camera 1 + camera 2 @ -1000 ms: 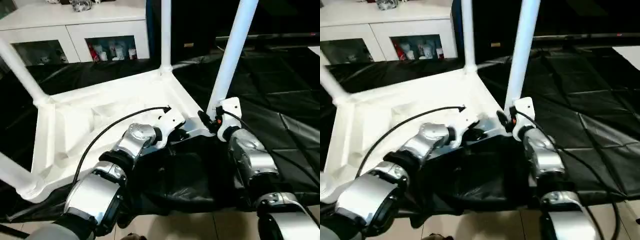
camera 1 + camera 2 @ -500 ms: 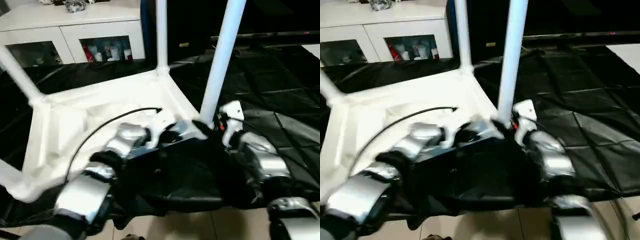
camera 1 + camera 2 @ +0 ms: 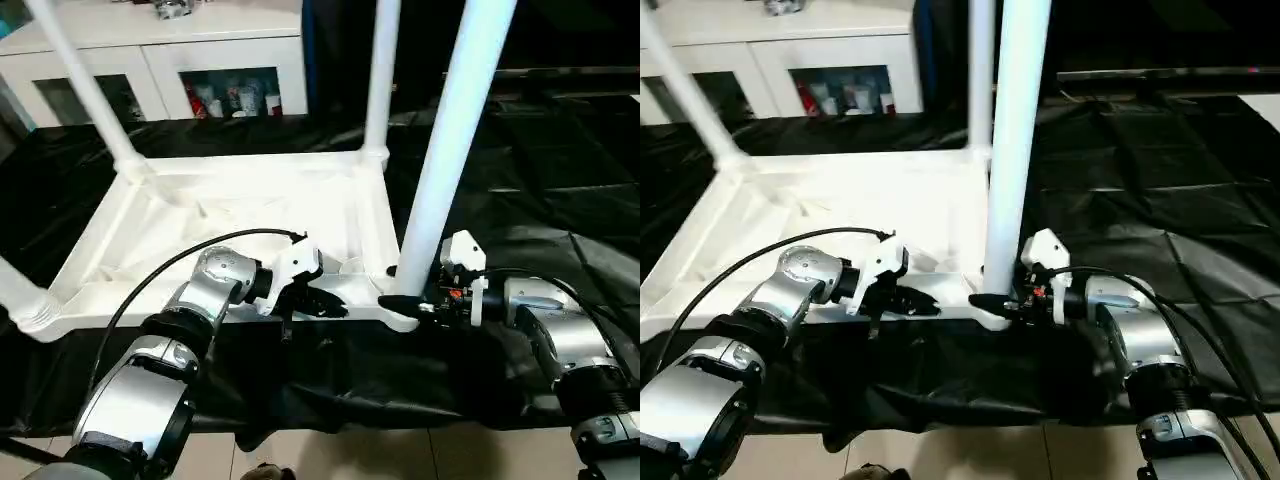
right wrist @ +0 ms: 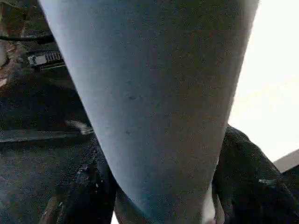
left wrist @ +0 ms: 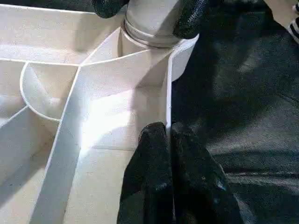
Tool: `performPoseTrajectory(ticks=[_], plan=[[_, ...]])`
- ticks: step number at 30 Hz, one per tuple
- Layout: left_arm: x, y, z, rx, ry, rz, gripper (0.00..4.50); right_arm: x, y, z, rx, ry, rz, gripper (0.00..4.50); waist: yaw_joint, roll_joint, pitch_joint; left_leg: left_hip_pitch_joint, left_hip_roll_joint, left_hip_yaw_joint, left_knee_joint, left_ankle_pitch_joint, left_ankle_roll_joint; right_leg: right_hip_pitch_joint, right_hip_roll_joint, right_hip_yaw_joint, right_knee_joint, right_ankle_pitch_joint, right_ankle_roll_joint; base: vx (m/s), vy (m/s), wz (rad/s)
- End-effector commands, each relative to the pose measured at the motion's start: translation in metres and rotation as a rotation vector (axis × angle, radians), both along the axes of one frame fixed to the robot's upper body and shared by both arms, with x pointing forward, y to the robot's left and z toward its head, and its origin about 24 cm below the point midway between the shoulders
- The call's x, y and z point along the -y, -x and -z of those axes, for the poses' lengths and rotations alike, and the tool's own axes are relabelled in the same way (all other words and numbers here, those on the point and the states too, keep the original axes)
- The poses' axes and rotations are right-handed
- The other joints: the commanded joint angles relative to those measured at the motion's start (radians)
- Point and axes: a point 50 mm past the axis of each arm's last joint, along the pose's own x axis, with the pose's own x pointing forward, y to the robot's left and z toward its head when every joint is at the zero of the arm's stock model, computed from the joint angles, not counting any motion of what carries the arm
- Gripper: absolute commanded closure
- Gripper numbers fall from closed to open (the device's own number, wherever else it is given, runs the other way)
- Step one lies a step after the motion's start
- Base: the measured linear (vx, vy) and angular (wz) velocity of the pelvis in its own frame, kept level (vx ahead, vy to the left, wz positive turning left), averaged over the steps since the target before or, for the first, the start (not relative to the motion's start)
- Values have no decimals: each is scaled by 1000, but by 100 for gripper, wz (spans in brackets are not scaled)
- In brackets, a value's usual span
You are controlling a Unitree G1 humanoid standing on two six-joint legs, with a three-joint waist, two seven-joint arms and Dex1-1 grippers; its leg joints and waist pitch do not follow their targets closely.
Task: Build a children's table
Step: Rotate leg to tighten
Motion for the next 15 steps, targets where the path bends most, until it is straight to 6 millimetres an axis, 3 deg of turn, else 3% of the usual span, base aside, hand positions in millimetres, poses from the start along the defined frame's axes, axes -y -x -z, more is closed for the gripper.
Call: performPoseTrajectory(ticks=[1, 7, 10, 13, 15], plan=[[6, -2, -9, 21, 68, 8, 450, -8, 6, 5, -36, -6, -58, 216, 1, -19, -63, 31, 63, -35, -69, -300, 69, 39, -53, 33, -70, -184, -265, 0, 0, 0], [8, -4, -8, 43, 67, -39, 450, -10, 7, 9, -45, -9, -19, 234, 4, -22, -63, 30, 63, -35, -67, -283, 74, 39, -55, 34, -71, -194, -255, 0, 0, 0], [14, -12, -8, 80, 59, -160, 450, -10, -3, 18, -25, 12, 166, 242, -1, -20, -59, 31, 64, -36, -71, -308, 50, 33, -55, 34, -75, -246, -242, 0, 0, 0], [23, -21, -10, 120, 57, -285, 450, -10, -14, 28, -20, 28, 390, 248, -15, -22, -58, 35, 60, -40, -76, -349, 12, 31, -53, 34, -81, -304, -224, 0, 0, 0], [32, -25, -12, 142, 51, -354, 450, -13, -19, 34, -32, 8, 528, 249, -25, -24, -57, 33, 56, -41, -77, -364, 5, 32, -53, 34, -84, -314, -215, 0, 0, 0]])
